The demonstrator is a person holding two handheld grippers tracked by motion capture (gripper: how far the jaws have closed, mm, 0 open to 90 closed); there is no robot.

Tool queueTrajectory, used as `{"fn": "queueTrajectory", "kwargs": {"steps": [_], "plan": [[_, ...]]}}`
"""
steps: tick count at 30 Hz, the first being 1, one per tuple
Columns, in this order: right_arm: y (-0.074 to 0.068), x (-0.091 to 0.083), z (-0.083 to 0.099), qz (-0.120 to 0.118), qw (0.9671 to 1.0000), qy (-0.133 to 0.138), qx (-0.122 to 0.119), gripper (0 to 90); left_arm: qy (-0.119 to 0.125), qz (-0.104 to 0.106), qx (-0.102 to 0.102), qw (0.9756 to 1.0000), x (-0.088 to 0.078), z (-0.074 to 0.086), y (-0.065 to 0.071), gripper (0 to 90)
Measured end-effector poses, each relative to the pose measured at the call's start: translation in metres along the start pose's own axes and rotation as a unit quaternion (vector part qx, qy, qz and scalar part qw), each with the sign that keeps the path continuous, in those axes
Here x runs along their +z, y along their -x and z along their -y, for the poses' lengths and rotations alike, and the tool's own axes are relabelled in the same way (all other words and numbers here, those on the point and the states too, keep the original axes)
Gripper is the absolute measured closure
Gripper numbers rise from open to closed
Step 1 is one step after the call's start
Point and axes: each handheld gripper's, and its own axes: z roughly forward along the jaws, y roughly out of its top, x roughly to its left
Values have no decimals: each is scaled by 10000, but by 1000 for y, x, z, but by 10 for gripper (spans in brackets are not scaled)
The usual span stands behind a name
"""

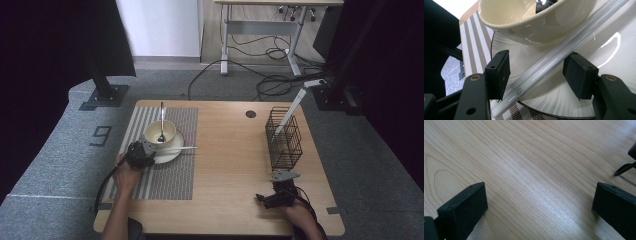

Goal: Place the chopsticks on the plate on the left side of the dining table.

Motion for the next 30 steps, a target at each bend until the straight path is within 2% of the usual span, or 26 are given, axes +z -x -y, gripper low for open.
{"fn": "queueTrajectory", "kwargs": {"steps": [13,20,22,24,25,28,30], "plan": [[0,0,0,0,10000,-1,0,0,-99,-137,-118,9998,-1,7,-7,388],[0,0,0,0,10000,3,-8,0,-44,-31,-199,9998,-4,7,-8,348],[0,0,0,-1,10000,0,1,0,46,93,-327,9994,-8,7,-10,319],[0,0,0,0,10000,0,0,0,264,350,-637,9970,-14,7,-13,284],[0,0,0,0,10000,4,-8,0,389,487,-773,9951,-16,8,-15,269],[0,0,0,0,10000,0,0,0,640,790,-1091,9888,-21,11,-19,223],[0,0,0,0,10000,4,-8,0,771,968,-1308,9837,-23,15,-22,175]]}}
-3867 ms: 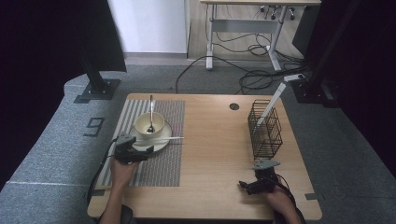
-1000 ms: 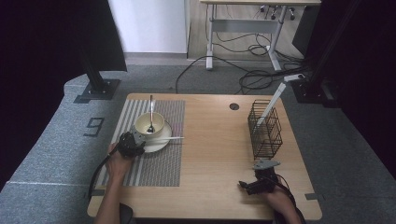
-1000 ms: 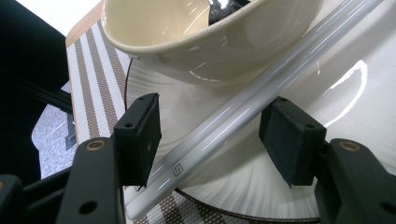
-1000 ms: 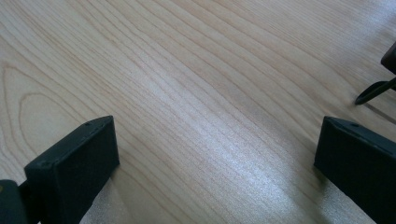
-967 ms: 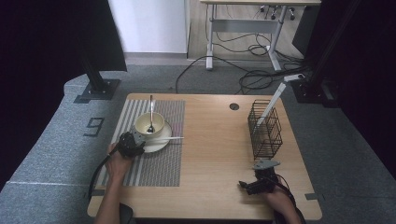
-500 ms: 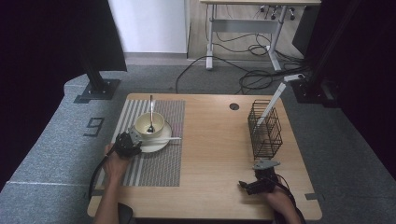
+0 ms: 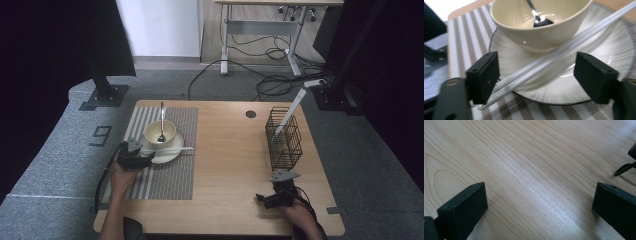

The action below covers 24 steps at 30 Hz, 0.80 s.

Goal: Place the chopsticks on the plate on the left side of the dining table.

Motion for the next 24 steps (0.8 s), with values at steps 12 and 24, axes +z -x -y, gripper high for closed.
{"fn": "queueTrajectory", "kwargs": {"steps": [12,24], "plan": [[0,0,0,0,10000,-4,8,0,603,196,-800,9948,-17,27,-24,0],[0,0,0,0,10000,-4,8,0,326,134,-1158,9926,-1,34,-34,0]]}}
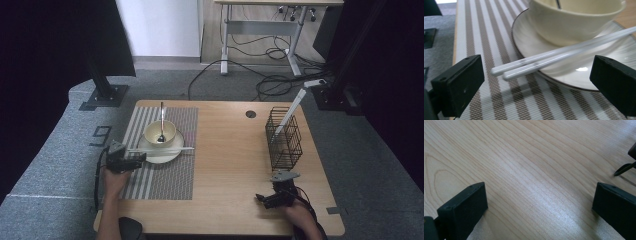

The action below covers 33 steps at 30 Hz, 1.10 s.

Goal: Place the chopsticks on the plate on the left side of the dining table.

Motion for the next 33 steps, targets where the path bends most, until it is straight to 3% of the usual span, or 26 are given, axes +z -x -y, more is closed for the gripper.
{"fn": "queueTrajectory", "kwargs": {"steps": [8,33], "plan": [[0,0,0,1,10000,0,0,0,-53,116,-49,9999,4,0,-1,0],[0,0,0,1,10000,0,0,0,-130,263,91,9995,8,-2,7,0]]}}
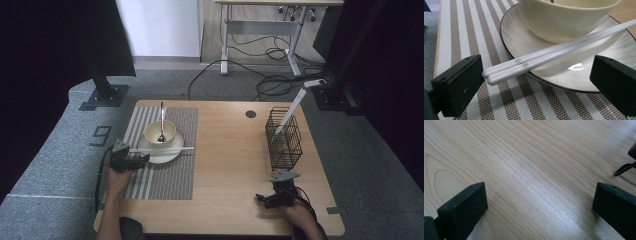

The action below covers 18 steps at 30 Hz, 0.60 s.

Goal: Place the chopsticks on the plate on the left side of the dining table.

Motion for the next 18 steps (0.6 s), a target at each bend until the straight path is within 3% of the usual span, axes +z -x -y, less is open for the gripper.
{"fn": "queueTrajectory", "kwargs": {"steps": [18], "plan": [[0,0,0,0,10000,1,-1,0,120,-76,29,9999,-7,-3,0,0]]}}
